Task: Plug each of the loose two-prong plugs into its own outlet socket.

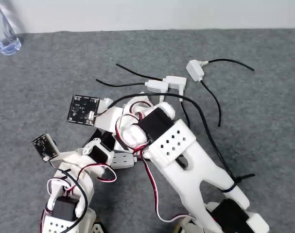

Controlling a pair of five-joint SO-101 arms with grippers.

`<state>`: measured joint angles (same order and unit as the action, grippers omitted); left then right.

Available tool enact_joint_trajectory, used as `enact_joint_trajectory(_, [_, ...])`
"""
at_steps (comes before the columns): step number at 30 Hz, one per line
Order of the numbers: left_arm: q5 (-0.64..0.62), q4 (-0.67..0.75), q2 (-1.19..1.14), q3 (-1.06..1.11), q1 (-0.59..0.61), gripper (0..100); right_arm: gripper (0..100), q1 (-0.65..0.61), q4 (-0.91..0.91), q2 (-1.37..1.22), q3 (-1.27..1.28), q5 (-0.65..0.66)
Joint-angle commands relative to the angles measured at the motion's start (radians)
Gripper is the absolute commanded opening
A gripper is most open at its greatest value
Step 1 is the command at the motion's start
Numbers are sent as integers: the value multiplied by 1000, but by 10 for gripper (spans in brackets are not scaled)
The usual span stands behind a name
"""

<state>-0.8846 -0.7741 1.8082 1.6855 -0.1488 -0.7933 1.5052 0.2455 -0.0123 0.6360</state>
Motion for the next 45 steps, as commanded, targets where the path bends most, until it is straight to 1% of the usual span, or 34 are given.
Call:
enact_joint_trajectory(1, [9, -8, 11, -2, -8, 282, 8, 13, 16, 47, -95, -5])
enact_joint_trajectory(14, [11, -26, 11, -4, -8, 283, 8, 15, 15, 73, -97, -6])
enact_joint_trajectory(23, [11, -26, 11, -5, -8, 283, 8, 42, 15, 120, -92, -5])
enact_joint_trajectory(32, [11, -28, 11, -5, -8, 283, 8, 44, 4, 125, -95, -15])
enact_joint_trajectory(36, [11, -28, 11, -5, -8, 283, 8, 42, -18, 125, -95, -49])
enact_joint_trajectory(45, [11, -28, 11, -5, -9, 283, 8, 41, -38, 117, -92, -51])
